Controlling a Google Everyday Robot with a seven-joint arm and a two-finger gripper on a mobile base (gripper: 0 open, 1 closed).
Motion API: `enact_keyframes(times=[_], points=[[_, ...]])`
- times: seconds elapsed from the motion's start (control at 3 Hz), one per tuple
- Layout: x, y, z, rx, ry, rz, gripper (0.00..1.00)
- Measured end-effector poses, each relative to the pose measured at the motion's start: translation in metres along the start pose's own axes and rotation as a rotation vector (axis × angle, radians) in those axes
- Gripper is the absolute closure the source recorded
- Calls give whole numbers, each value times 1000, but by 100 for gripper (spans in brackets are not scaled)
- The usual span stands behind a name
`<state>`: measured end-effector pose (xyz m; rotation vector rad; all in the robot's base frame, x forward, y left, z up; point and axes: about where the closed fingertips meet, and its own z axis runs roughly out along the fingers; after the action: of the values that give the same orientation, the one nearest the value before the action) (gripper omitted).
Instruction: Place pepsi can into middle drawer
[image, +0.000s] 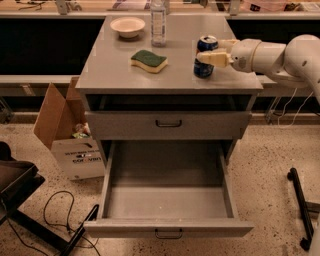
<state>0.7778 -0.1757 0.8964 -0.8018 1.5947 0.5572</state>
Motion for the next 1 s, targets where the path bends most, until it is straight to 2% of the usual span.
enact_keyframes(times=[0.33, 0.67, 1.0], points=[[0, 0, 0, 0, 0, 0, 70], [0, 0, 0, 0, 0, 0, 94], [0, 0, 0, 0, 0, 0, 100]])
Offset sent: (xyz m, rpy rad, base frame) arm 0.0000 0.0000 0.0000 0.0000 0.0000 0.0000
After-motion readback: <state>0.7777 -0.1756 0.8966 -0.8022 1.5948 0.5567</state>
